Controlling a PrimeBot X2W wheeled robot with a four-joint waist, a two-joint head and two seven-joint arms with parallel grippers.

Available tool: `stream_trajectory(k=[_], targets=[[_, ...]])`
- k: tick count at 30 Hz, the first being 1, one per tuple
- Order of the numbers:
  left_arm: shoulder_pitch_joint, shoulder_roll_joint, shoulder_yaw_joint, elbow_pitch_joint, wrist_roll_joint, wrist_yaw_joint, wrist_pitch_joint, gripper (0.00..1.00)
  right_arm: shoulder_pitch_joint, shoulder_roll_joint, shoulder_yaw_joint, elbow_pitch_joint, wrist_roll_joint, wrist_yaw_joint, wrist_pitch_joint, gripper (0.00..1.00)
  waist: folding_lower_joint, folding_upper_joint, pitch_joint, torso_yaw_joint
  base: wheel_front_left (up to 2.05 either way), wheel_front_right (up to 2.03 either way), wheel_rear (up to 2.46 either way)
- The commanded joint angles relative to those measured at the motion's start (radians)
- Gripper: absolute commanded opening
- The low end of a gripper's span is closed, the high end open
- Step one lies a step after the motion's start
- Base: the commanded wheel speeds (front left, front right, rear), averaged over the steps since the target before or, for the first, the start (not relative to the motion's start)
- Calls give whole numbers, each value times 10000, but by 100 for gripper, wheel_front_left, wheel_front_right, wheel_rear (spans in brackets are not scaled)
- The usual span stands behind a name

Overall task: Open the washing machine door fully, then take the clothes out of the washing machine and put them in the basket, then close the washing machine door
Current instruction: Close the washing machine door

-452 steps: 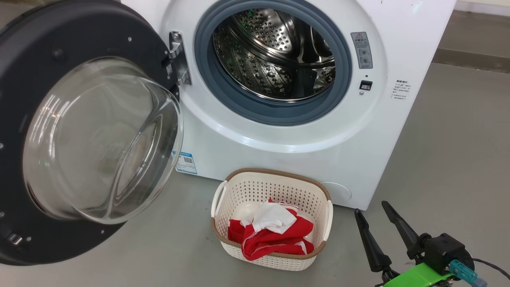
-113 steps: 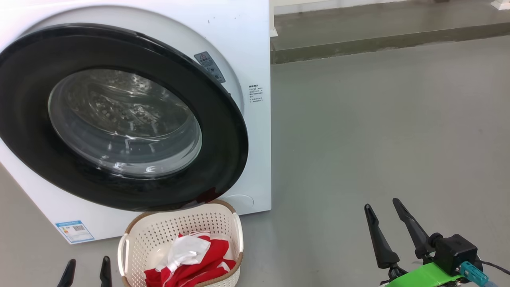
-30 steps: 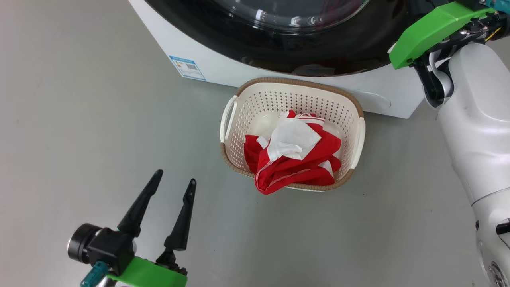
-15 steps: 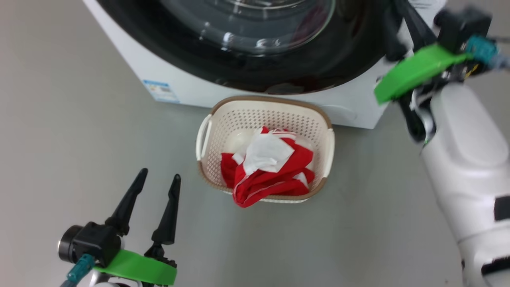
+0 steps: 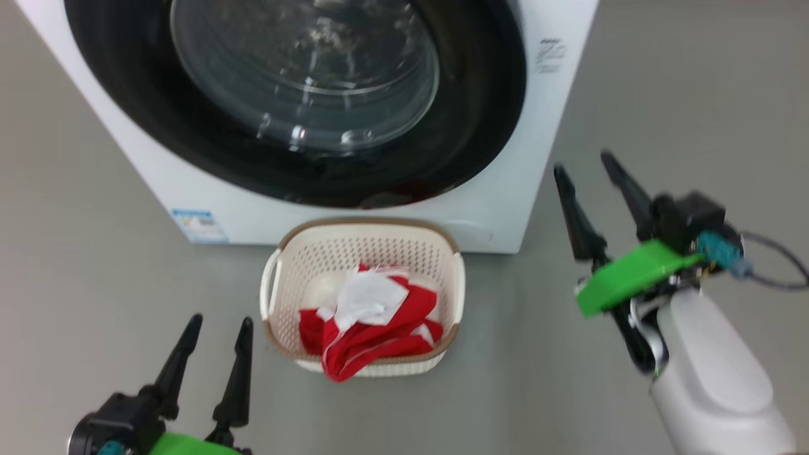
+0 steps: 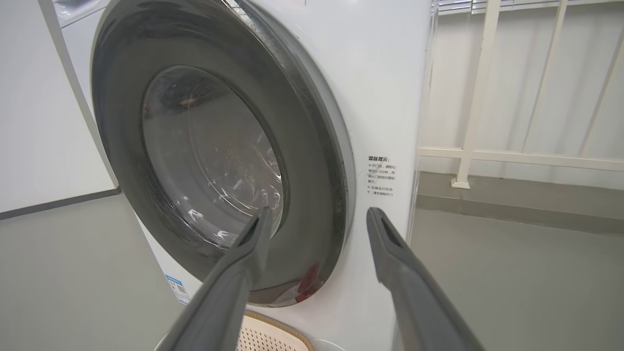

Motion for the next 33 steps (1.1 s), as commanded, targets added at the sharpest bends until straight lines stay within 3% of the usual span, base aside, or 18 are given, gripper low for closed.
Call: stream_trajectory(k=[1,13,22,33], targets=[[74,124,456,-218,18,-56,-120,100,321,146,80,-374,-73,-34,-63,100,1,0,-875,-751,0,0,0],[1200,10,1119,-811,164,-56,-120,100,2928,155,-198,-1689,-267,-34,-63,100,1,0,-1693,-1580,0,0,0],[1699,-30,1417,-1071,327,-56,-120,100,4347,155,-576,-3074,-290,-34,-63,100,1,0,-2114,-1870,0,0,0],[2287,22,1542,-1245,729,-56,-120,100,5427,124,-1014,-3820,-244,-34,-63,100,1,0,-2418,-2008,0,0,0]])
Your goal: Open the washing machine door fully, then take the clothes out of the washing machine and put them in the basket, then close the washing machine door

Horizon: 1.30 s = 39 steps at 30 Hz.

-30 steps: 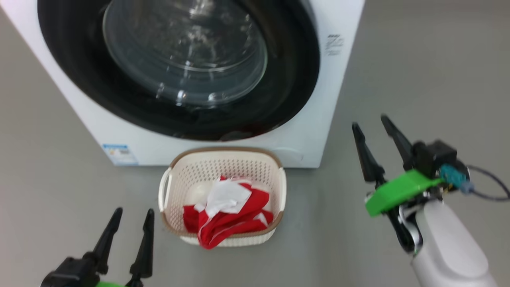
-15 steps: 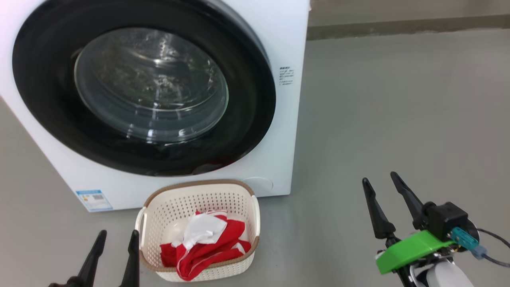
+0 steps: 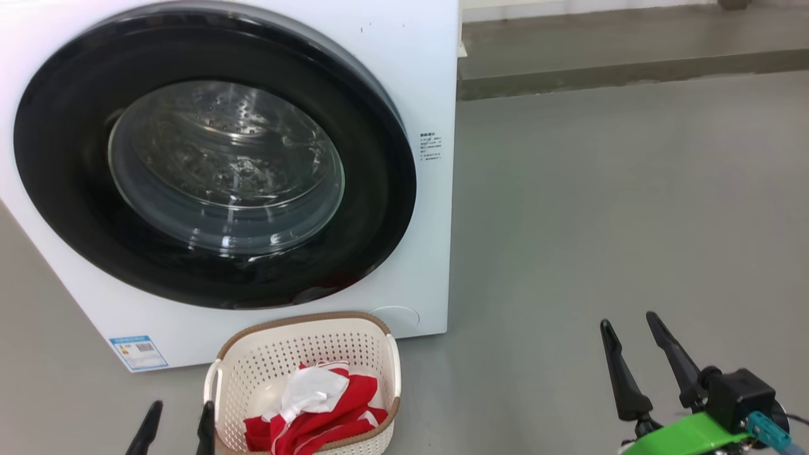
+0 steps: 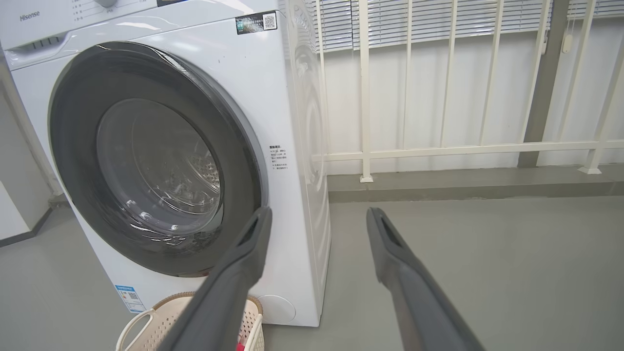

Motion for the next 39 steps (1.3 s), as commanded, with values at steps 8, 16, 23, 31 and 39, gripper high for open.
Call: stream_trajectory(k=[8,16,23,31,39], targets=[[190,14,517,-376,121,-56,-120,100,233,-19,145,-392,6,-11,-65,100,0,0,-195,-64,0,0,0],[445,-47,114,-97,99,6,17,0,546,40,-23,-68,9,0,3,0,0,0,-236,14,0,0,0],[403,-319,19,616,-199,10,125,0,855,158,10,603,277,0,80,0,1,0,-221,18,0,0,0],[216,-333,45,663,-1105,6,356,0,730,146,-76,572,1131,-1,317,0,3,0,-139,51,0,0,0],[38,-346,64,718,-1890,2,548,0,601,137,-147,563,1874,-2,521,0,0,0,-60,76,0,0,0]])
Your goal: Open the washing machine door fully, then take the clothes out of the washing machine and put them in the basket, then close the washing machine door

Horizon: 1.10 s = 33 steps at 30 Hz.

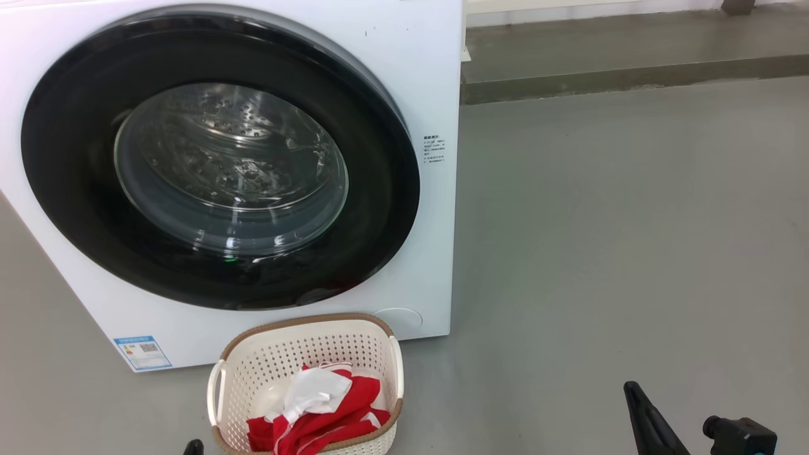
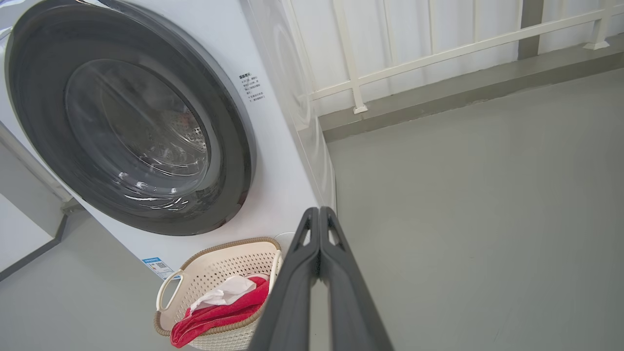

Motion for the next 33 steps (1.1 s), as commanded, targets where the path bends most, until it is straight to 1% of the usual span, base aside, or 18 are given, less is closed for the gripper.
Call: stream_trajectory(k=[1,33], targets=[[-424,66,106,-180,-298,-12,56,0,-522,-74,-97,-276,316,-2,46,0,-1,0,15,7,0,0,0],[-1237,9,230,101,-3894,-29,971,0,-1091,-116,-424,-308,3714,-5,987,0,-2,0,336,121,0,0,0]])
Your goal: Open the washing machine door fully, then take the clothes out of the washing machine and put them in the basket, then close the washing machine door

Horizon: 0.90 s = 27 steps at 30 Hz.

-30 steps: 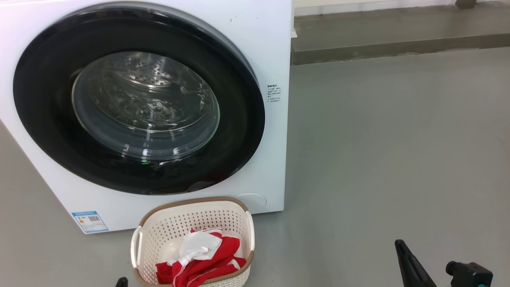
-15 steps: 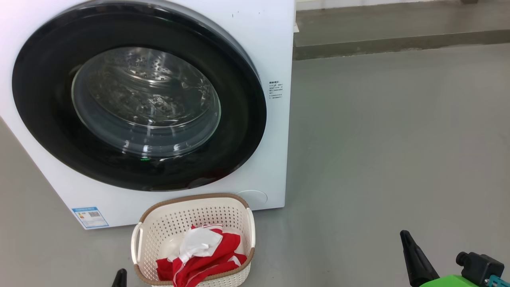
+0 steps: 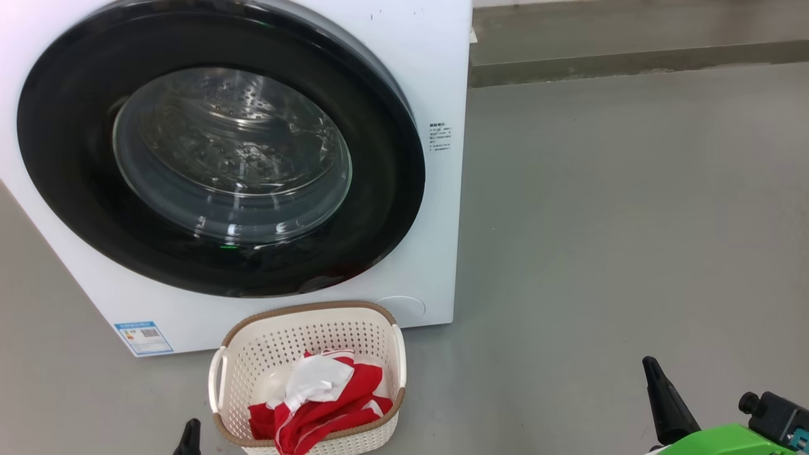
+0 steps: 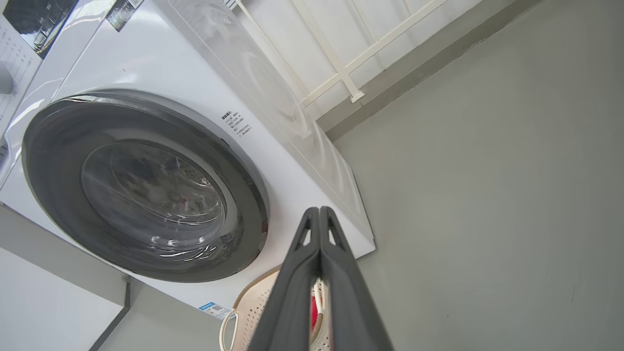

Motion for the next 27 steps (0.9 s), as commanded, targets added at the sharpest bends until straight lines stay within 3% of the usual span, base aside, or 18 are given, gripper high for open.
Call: stream_trajectory(k=[1,27], targets=[[-541,86,201,-180,-366,-30,77,0,-512,-114,0,-280,326,-5,90,0,-1,0,19,8,0,0,0],[-1203,39,306,50,-3284,-44,823,0,-974,-147,-267,-306,3085,-7,856,0,-1,0,280,100,0,0,0]])
